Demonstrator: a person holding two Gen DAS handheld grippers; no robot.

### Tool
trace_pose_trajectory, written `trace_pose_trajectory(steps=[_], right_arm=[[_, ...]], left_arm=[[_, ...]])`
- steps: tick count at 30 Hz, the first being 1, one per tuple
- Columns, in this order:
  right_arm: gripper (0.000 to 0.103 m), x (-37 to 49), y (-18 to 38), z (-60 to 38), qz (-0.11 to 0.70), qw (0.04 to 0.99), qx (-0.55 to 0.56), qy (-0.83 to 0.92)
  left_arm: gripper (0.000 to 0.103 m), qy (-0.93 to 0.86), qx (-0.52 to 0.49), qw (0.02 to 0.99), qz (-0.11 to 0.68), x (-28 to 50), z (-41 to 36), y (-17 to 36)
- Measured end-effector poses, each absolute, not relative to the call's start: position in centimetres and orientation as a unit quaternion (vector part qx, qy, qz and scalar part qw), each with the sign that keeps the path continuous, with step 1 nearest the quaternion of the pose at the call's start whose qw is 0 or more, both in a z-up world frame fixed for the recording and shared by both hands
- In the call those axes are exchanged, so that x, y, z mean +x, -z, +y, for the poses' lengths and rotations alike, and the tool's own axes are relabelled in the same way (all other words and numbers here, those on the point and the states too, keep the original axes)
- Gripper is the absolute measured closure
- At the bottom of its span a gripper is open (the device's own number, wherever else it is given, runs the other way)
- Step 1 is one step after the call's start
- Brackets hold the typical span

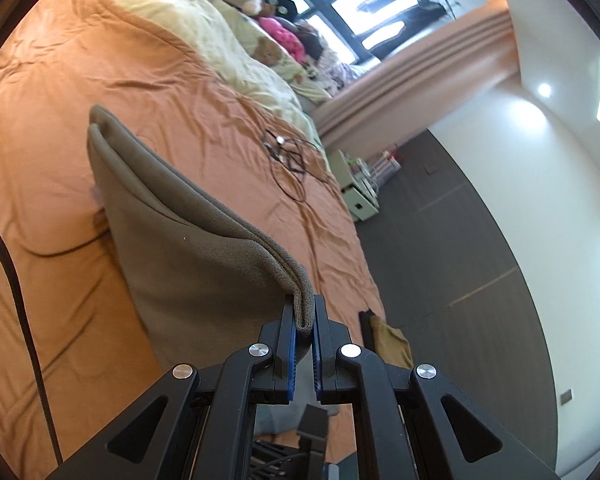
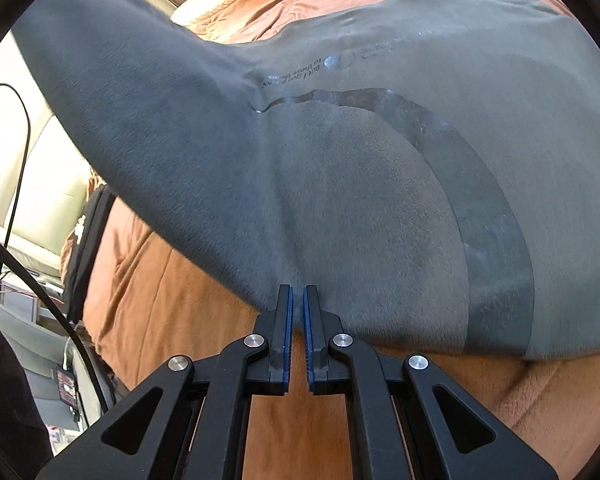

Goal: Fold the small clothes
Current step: 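Fold the lifted side over the shirt toward its opposite edge, then lay the folded side down and open both tools, then move both tools to the new folded edge and close on it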

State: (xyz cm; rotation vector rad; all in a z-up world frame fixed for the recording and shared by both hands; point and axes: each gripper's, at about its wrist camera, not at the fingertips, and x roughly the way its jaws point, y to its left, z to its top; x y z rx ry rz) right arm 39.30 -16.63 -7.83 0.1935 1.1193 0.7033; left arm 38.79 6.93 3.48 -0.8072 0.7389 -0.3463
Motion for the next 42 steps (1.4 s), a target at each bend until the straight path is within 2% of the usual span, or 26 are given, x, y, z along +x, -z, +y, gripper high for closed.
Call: trace_pose_trajectory(steps=[14,16,18,20,35,37,42], right_arm=[[0.1,38.8,3.6,-26.2,0.462,0.832,0.138,-0.274],[0.092,38.1,3.4,-27.6,0.457,0.836,0.148,-0.265],[0.062,37.6,3.2,-29.4,0.449,0.843,0.161,-0.249],[0.05,37.0,3.2,-30.6,0.441,0.851,0.168,-0.232],[0.05,33.2,2.2,-36.5,0.429,0.863,0.19,-0.189],[0.05,32.9,2.1,-36.9,0.429,0.863,0.19,-0.188],[0.05,33.0,2.0,-37.3,0.438,0.861,0.183,-0.184]], left_arm=[[0.097,0.235,-0.339,0.83,0.375,41.8,-1.6,-4.8],[0.097,0.243,-0.334,0.828,0.38,42.2,-2.7,-4.7],[0.097,0.253,-0.331,0.823,0.386,42.6,-3.9,-4.4],[0.097,0.262,-0.325,0.819,0.394,43.0,-5.3,-4.0],[0.097,0.303,-0.276,0.78,0.472,44.0,-14.6,1.4],[0.093,0.305,-0.266,0.776,0.484,43.9,-15.8,2.2],[0.057,0.318,-0.248,0.768,0.497,43.1,-16.7,3.3]])
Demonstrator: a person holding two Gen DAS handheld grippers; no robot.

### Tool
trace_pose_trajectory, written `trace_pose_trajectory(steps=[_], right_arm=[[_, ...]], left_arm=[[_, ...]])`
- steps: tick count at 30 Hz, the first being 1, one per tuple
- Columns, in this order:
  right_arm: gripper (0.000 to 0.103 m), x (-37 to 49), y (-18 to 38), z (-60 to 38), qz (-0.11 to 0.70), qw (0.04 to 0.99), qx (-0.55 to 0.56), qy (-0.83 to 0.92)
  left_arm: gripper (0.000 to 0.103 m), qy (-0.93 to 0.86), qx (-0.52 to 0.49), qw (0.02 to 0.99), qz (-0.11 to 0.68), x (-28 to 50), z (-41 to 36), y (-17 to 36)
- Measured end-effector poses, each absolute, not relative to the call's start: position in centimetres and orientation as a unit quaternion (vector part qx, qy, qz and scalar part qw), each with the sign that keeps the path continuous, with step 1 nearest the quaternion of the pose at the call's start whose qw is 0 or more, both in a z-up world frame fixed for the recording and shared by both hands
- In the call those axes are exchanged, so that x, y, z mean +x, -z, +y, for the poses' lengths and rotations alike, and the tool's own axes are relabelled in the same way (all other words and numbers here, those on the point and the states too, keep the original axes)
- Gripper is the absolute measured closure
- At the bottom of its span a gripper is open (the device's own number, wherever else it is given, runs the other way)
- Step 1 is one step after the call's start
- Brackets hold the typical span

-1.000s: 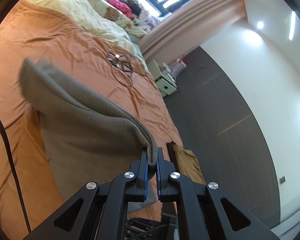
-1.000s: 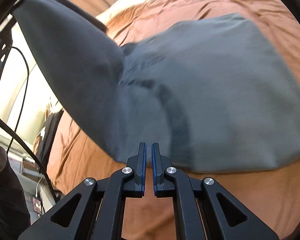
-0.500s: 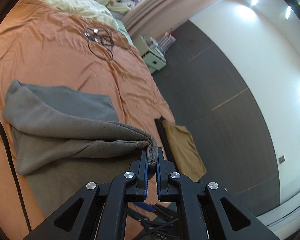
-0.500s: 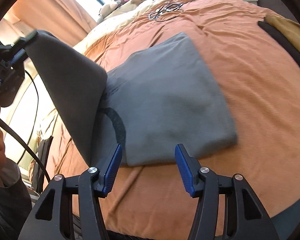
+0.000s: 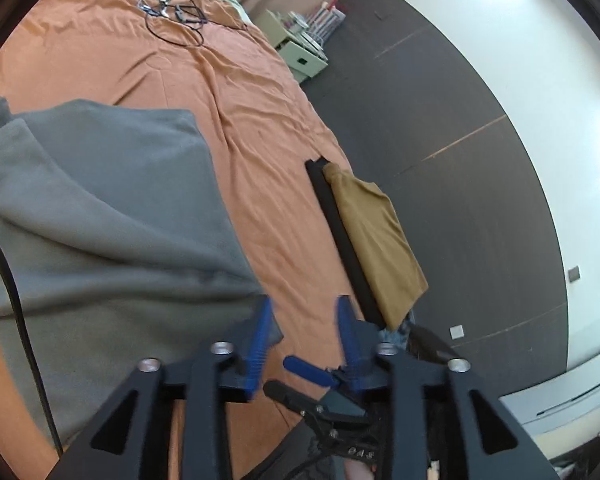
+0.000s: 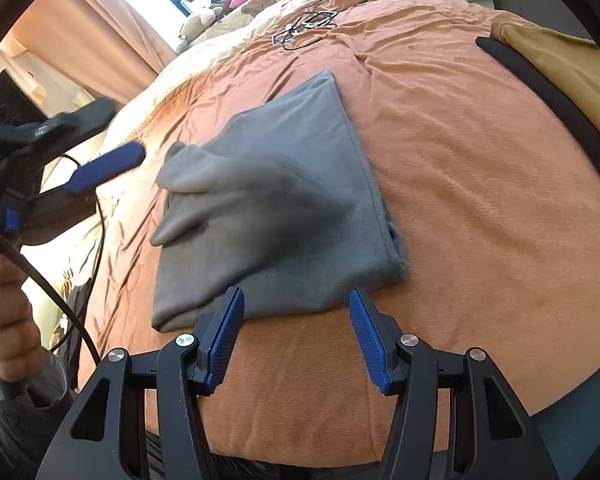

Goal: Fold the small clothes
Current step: 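Move both tools to the new folded edge and close on it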

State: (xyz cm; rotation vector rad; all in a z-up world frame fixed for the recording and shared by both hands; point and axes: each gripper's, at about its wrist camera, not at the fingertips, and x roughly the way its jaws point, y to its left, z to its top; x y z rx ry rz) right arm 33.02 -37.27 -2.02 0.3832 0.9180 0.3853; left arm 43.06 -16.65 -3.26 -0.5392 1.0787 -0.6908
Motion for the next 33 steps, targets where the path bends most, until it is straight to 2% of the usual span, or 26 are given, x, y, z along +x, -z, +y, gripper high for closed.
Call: trace_pose_trajectory(steps=[2,19,33], right_arm=[[0.05,33.4,1.8,-37.2,0.438,0.862,0.175,-0.183],[0.05,40.0,-0.6,-31.8,0.462,0.866,-0.03,-0.188],[0.053,45.9,0.9,-25.7,0.499,0.814,-0.164,-0.249]], left_arm=[[0.053,0.297,-0.24,0.784,0.49,42.6,-15.6,3.3],[0.053,0.113,-0.26,0.798,0.532,38.2,-3.9,10.5],[0.053,0.063,-0.286,0.765,0.574,36.1,-1.4,16.0]])
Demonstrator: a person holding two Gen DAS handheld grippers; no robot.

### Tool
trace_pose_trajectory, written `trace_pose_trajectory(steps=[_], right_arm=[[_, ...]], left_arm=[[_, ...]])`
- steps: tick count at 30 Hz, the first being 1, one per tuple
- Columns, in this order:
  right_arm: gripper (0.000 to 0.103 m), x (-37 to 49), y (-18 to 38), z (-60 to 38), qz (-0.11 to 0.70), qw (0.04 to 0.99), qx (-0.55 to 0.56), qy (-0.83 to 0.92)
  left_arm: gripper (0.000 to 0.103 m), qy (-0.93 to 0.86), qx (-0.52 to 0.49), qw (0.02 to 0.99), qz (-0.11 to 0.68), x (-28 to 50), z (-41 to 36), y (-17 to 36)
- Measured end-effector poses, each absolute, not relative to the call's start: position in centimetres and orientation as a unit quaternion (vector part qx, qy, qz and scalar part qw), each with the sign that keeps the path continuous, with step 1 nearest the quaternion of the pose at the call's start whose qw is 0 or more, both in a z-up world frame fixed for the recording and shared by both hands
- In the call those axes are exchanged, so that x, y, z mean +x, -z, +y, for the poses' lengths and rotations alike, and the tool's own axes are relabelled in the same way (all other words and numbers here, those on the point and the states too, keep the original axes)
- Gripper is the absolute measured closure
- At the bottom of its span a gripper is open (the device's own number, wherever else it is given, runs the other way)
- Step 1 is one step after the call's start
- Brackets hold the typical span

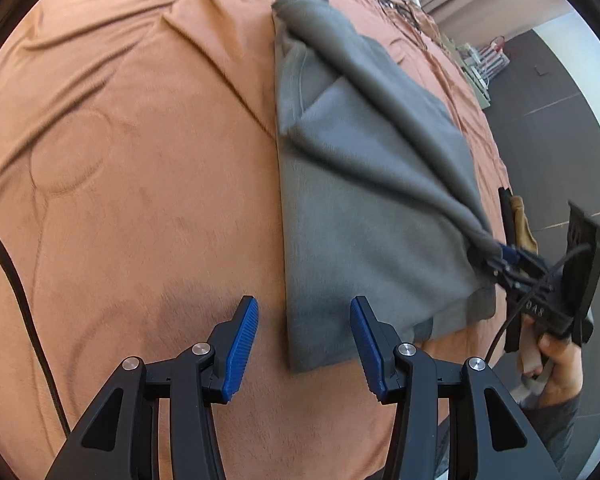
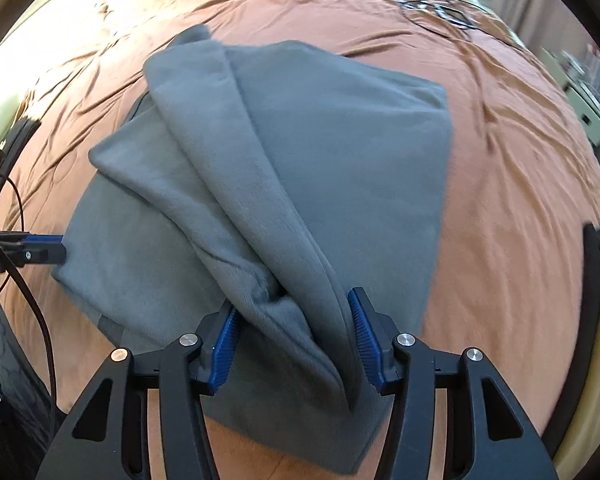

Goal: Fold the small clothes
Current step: 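Move both tools to the new folded edge and close on it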

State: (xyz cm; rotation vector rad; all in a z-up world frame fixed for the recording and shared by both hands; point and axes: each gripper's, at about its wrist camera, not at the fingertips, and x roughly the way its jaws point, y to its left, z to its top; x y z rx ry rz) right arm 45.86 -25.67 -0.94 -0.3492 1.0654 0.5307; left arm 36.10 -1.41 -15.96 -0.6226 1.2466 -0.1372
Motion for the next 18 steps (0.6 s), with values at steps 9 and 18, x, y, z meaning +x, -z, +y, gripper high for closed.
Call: trace_pose_trajectory(steps=[9,18], right_arm=[[0.093,47.1,-0.1,-27.7,0.489,0.824,-0.101,-0.268],[0.095,44.9,-1.6,-29.8,0.494,0.829,-0.06,-0.257]], left_arm=[[0.071,0.064,-0.263,0.763,0.587,35.9,-2.1,16.6],[0.089,0.074,-0.247,0.766,0.589,36.2,-2.6,16.1]])
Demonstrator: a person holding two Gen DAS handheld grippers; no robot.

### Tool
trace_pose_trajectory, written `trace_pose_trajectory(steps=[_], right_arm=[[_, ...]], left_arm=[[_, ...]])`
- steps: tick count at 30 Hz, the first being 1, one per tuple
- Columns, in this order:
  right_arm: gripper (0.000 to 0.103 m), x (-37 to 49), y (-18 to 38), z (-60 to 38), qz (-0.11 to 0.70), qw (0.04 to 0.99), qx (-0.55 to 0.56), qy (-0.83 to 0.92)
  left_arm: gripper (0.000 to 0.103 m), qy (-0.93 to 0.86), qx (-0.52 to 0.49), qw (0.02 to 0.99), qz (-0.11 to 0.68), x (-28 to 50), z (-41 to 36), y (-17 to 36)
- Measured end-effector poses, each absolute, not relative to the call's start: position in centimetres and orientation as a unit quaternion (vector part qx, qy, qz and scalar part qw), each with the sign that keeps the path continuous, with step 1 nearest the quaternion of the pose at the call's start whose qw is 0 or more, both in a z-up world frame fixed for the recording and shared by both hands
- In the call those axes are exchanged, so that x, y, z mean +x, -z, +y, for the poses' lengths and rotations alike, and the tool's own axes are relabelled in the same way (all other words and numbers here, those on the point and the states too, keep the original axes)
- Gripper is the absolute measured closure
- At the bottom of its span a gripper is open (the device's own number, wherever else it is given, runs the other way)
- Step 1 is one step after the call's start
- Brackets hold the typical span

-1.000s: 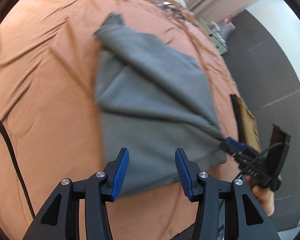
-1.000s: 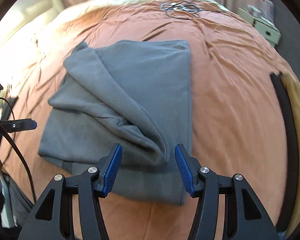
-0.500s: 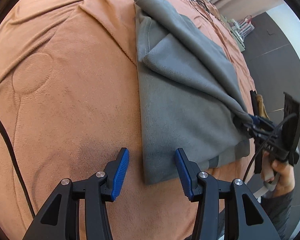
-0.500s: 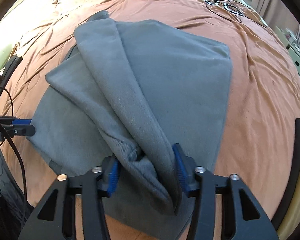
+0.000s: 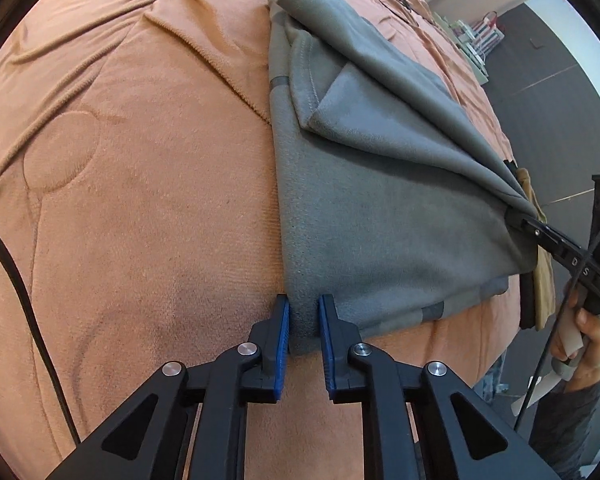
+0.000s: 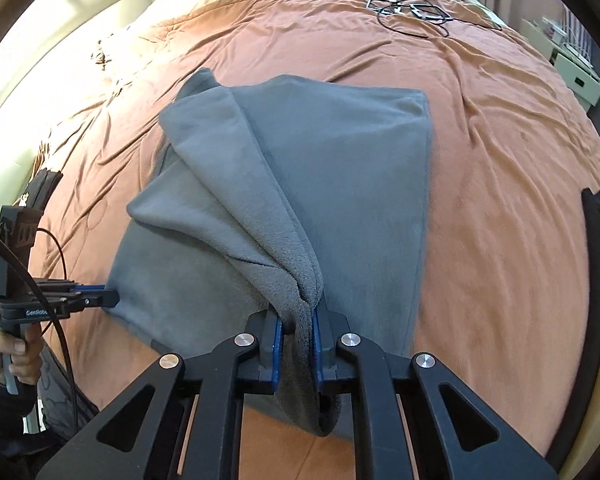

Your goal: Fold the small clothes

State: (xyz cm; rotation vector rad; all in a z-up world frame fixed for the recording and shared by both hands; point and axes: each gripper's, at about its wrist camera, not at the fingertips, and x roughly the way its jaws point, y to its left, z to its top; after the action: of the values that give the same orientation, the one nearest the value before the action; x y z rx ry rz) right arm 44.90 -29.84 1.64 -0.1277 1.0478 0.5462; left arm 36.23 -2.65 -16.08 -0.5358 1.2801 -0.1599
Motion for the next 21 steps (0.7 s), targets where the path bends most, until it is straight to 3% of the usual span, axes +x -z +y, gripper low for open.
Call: trace_pose_trajectory(steps=[12,16,20,21], right_arm=[[0.095,42.8,-1.0,-32.5,0.502,0.833,-0.067,-0.22],[0.094,42.9,0.4,-32.0,0.507,0.831,-0.092,-0.208],[0.077,42.6,0.2,-31.1,0.517,0.823,-0.126,-0.198],[0.067,42.5,-0.3,-31.0,0.514,0.824,-0.124,-0.205]], left_arm=[[0.09,0.099,-0.235,0.765,0.592,37.1,-3.6,15.1],[0.078,0.106,-0.231,0.765,0.591,37.6,-3.8,14.8],[0.076,0.096,-0.237,0.768,0.587,38.0,-3.2,14.7],[0.076,0.093,-0.244,0.768,0.585,38.2,-2.8,14.8]])
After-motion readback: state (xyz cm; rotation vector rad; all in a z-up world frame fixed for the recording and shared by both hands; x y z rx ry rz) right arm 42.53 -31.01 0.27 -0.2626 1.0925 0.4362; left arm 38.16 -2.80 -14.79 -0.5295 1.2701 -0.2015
